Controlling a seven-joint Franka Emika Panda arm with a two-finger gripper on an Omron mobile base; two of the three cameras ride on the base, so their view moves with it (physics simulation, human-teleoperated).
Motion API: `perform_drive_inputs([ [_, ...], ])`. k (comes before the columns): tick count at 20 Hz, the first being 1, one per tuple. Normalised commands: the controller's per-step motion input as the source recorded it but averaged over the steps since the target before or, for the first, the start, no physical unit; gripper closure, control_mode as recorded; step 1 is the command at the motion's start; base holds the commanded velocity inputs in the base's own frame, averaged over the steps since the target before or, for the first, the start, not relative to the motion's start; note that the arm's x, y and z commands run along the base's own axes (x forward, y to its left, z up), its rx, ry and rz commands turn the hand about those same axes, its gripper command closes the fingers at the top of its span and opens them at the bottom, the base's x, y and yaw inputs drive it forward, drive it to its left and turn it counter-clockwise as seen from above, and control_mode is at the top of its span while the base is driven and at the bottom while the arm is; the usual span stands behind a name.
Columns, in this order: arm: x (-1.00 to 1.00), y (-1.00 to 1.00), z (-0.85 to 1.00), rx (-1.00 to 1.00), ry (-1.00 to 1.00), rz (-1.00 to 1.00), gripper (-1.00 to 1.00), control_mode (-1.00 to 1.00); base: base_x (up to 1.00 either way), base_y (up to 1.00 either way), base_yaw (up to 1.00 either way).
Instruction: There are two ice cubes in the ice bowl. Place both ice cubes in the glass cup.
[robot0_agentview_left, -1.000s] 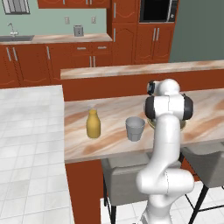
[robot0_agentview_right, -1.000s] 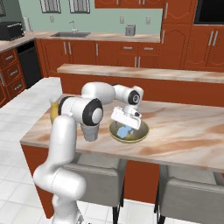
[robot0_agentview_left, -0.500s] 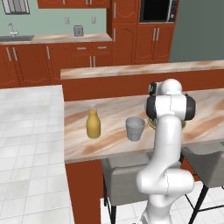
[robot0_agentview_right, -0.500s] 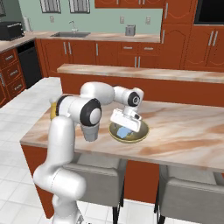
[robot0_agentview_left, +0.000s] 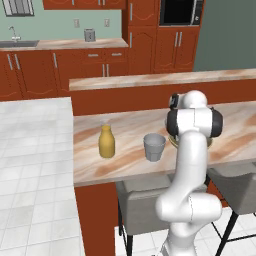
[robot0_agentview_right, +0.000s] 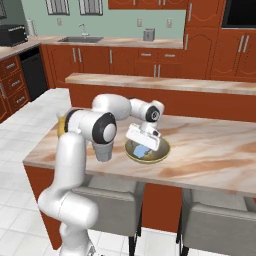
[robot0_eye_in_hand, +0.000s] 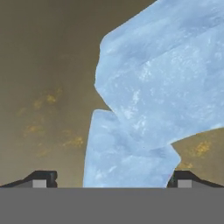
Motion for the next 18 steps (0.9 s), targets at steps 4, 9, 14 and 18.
perform_drive_inputs([
  [4,0.0,0.0,-0.24,0.0,-0.02,-0.04,-1.0,-1.0,0.0,0.0,0.0],
  [9,0.0,0.0,-0.11,0.01,0.0,-0.04,1.0,-1.0,0.0,0.0,0.0],
  [14,-0.02,0.0,0.0,0.01,0.0,0.0,1.0,-1.0,0.0,0.0,0.0],
  [18,-0.23,0.12,0.6,0.0,-0.12,0.0,1.0,-1.0,0.0,0.0,0.0],
])
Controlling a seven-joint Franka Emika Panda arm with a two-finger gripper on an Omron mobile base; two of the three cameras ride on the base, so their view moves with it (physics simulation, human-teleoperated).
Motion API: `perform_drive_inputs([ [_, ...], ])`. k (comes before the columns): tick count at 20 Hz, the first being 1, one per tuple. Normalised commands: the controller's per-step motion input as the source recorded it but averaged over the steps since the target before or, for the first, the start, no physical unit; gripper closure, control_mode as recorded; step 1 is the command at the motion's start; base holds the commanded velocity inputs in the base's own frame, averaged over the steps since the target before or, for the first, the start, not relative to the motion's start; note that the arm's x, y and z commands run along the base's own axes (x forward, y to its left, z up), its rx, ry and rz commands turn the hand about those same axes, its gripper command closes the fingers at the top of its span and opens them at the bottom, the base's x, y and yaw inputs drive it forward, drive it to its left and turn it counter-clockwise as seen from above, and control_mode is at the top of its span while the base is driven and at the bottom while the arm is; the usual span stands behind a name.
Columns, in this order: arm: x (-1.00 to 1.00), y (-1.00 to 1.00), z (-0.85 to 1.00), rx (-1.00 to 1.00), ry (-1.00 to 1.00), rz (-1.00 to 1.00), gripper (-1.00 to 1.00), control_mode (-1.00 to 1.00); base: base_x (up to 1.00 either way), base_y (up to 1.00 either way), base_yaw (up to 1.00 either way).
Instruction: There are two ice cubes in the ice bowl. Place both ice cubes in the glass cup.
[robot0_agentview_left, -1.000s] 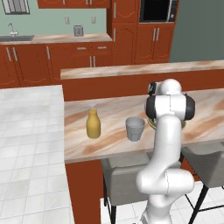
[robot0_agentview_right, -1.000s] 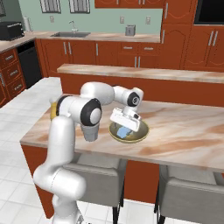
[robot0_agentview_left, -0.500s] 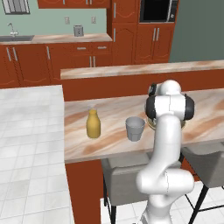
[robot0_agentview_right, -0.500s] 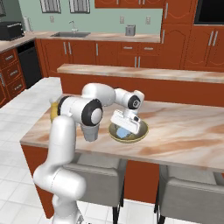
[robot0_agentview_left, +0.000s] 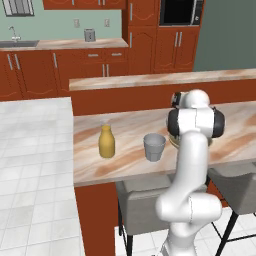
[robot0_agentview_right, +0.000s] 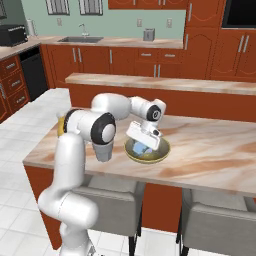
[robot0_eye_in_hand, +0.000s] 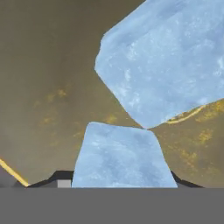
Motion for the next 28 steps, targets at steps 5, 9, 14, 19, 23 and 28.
perform_drive_inputs([
  [5,-0.32,0.56,1.0,-0.03,-0.16,0.0,1.0,-1.0,0.0,0.0,0.0],
  [9,-0.36,0.96,1.0,-0.1,-0.05,0.0,1.0,-1.0,0.0,0.0,0.0],
  [14,-0.43,1.0,0.53,-0.3,0.0,0.0,1.0,-1.0,0.0,0.0,0.0],
  [19,-0.07,0.9,0.1,-0.21,0.01,0.01,1.0,-1.0,0.0,0.0,0.0],
  [23,0.0,0.34,-0.03,-0.1,0.0,0.01,1.0,-1.0,0.0,0.0,0.0],
  [28,0.34,0.01,-0.01,-0.02,0.0,0.0,1.0,-1.0,0.0,0.0,0.0],
])
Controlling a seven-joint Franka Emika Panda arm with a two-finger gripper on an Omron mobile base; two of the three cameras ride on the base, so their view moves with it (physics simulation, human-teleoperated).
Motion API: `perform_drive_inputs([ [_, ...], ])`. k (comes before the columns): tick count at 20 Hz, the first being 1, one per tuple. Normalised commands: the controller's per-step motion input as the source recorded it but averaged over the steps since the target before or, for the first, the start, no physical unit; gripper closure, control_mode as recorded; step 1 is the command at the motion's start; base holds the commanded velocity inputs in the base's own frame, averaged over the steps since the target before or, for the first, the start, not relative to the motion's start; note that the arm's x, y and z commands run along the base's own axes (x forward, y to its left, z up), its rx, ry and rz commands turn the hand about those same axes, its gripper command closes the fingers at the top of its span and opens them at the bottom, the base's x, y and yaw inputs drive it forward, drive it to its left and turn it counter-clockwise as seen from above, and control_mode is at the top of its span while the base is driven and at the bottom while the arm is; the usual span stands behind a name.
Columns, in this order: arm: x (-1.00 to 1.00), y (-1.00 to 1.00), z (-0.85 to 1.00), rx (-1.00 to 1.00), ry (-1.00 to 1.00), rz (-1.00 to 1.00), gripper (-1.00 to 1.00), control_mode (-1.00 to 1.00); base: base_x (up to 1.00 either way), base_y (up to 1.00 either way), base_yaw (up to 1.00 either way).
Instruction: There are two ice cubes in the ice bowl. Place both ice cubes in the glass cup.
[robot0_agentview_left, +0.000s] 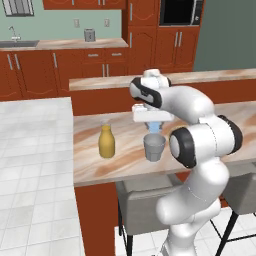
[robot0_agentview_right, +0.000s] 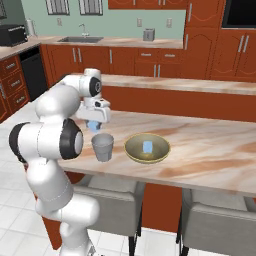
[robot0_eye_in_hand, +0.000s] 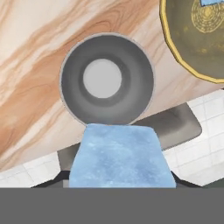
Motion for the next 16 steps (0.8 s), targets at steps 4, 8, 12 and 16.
perform_drive_inputs([
  [4,0.5,0.0,-0.04,0.0,0.0,0.0,1.0,-1.0,0.0,0.0,0.0],
  [8,0.44,-0.05,-0.06,0.06,-0.01,0.0,1.0,-1.0,0.0,0.0,0.0],
  [12,0.12,-0.1,-0.21,0.07,-0.03,0.0,1.0,-1.0,0.0,0.0,0.0],
  [16,0.04,0.0,-0.22,0.01,-0.02,0.0,1.0,-1.0,0.0,0.0,0.0],
])
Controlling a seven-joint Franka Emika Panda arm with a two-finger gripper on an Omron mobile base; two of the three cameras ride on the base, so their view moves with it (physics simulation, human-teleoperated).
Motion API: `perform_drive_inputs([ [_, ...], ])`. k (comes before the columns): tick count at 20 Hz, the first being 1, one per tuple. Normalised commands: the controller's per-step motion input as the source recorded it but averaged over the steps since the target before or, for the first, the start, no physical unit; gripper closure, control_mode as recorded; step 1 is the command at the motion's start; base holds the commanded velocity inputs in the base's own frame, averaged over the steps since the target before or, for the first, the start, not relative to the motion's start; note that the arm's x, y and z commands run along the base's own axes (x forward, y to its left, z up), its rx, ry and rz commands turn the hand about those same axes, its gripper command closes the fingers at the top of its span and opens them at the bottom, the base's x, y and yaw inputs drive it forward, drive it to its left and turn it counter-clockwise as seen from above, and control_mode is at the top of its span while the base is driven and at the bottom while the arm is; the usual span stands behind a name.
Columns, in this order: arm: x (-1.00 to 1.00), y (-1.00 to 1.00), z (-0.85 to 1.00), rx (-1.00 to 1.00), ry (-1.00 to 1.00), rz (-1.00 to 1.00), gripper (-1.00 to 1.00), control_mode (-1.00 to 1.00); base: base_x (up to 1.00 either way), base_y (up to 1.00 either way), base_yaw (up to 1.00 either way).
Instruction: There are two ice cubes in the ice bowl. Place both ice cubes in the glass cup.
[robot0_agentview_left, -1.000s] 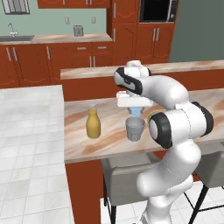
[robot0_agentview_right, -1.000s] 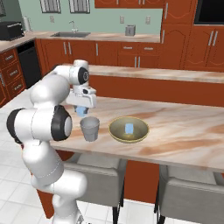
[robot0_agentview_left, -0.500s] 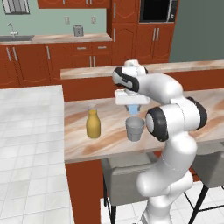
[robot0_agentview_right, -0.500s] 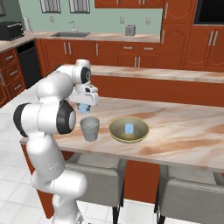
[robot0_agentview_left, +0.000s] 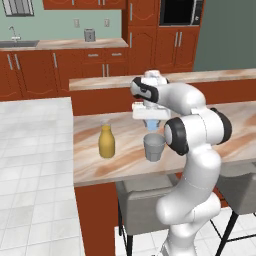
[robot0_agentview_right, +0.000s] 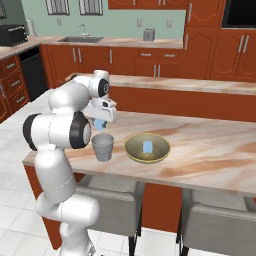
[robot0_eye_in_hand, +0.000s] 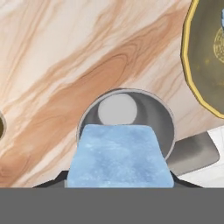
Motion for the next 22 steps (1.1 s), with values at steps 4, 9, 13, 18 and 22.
perform_drive_inputs([
  [4,0.1,0.0,-0.27,-0.04,0.0,0.0,1.0,-1.0,0.0,0.0,0.0],
  [9,0.01,0.0,-0.32,-0.08,0.0,0.0,1.0,-1.0,0.0,0.0,0.0],
  [13,0.0,0.0,-0.16,-0.01,-0.02,0.0,1.0,-1.0,0.0,0.0,0.0],
  [18,0.02,0.0,-0.25,-0.01,-0.03,0.0,1.0,-1.0,0.0,0.0,0.0],
  [22,0.16,-0.09,-0.12,0.0,-0.03,0.0,1.0,-1.0,0.0,0.0,0.0],
])
